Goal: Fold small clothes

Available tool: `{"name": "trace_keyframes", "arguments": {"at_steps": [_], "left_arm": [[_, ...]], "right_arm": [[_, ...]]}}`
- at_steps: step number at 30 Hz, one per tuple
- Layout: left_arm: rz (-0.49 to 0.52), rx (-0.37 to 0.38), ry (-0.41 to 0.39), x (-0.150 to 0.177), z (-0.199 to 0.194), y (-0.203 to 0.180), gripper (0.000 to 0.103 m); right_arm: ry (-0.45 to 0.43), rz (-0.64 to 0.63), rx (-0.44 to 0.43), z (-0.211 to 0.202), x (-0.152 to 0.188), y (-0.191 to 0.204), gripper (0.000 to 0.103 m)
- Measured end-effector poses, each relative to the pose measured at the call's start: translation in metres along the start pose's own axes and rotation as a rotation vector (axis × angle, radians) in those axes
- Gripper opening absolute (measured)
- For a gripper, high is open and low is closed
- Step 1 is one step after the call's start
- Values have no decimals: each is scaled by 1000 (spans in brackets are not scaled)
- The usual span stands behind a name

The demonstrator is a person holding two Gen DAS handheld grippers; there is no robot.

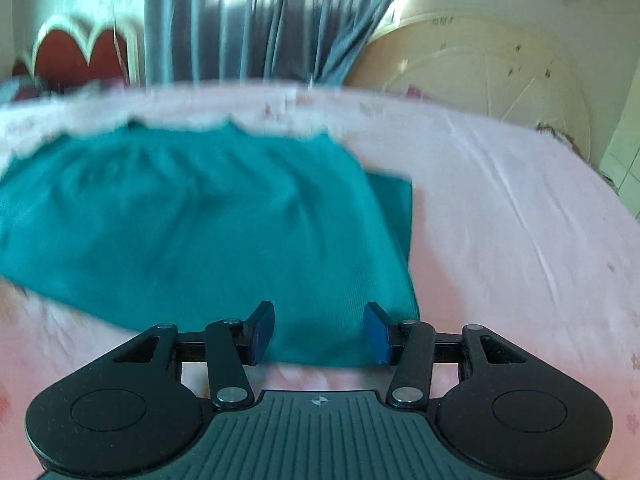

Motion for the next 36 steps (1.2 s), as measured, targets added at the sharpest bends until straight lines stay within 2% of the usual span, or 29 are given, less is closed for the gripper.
{"name": "trace_keyframes", "arguments": {"at_steps": [1,2,14,16,18,20,21,23,25,28,33,35,36], "left_arm": [[-2,-2,13,3,3,1,86],[-14,1,9,5,3,2,86],[-22,10,19,3,5,7,87],[-64,8,16,0,-4,16,80],[-140,19,-8,0,-18,33,73],[-289,50,-9,7,-29,53,66],[-354,80,0,11,-30,58,63],[-531,167,21,23,-28,66,53],[-655,201,14,29,-22,70,52],[-772,215,-21,26,-8,77,47],[-939,246,-72,17,26,94,32],[-979,246,-68,14,37,101,13],[-987,252,-51,12,43,103,7]], "right_arm": [[35,15,9,9,4,-2,45],[76,30,9,15,8,-6,29],[78,34,-5,15,7,-10,29],[34,71,-22,2,-1,-12,29],[-18,82,-56,-14,-9,-12,29],[-37,82,-67,-22,-14,-9,27],[-39,88,-78,-23,-16,-7,17],[-42,128,-121,-22,-22,-1,6],[-43,147,-159,-18,-30,10,3],[-39,142,-224,-6,-45,39,2],[-10,123,-338,26,-66,97,2],[7,108,-377,43,-73,121,2],[17,100,-391,50,-75,133,2]]}}
Point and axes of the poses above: each gripper's, at about its wrist camera, not at the fingertips, and z roughly the way its jaws point, y to its left, x to its underside, the point moved 6 cm from there along z, roughly the way its jaws point, and after that the axes turned 3 degrees about -y, right-handed, at the moved point
